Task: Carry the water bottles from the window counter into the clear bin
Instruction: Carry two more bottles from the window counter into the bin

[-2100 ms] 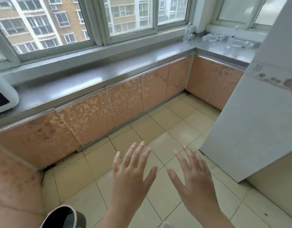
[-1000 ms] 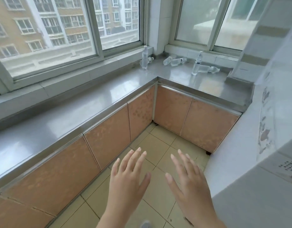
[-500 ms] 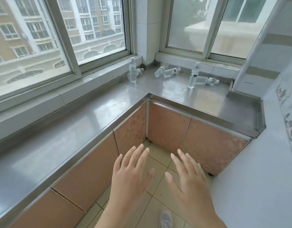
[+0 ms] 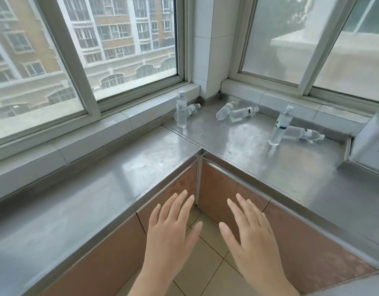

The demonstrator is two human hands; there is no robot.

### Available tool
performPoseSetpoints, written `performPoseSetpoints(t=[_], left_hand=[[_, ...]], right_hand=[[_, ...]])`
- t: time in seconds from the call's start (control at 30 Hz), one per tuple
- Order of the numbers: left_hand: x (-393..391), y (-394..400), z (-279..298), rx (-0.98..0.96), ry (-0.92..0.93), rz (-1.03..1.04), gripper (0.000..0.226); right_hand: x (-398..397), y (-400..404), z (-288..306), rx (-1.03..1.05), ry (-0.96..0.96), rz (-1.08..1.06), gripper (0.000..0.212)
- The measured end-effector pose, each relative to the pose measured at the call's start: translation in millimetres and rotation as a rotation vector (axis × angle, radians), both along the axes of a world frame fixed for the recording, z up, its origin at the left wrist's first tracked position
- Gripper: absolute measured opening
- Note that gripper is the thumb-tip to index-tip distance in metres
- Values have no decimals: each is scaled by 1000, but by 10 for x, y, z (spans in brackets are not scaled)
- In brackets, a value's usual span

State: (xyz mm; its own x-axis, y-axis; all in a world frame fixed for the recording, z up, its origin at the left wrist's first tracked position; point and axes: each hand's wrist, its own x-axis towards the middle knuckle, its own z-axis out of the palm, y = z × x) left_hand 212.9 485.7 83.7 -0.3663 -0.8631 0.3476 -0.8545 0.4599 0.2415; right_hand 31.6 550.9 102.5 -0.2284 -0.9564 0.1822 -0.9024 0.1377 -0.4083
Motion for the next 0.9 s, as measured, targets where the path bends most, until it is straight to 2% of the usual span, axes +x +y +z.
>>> performPoseSetpoints(t=[0.23,0.5,0.63,0.9], left_hand=[[-473,-1068,-108,24,10,-36,57],[-1315,-2413,-108,-2,18,-244,57],[-1712,-2878,-96,-2,21,-342,57],[-2478,-3527,-230,16,-5,-400,57]], right_hand=[[-462,-943,-47,40,-11,-58,68],[-1050,-1875,27,39,-26,-250,70],[-1359,-2134,0,33,-55,-350,73],[-2218,-2720,-143,51,-98,-483,72]])
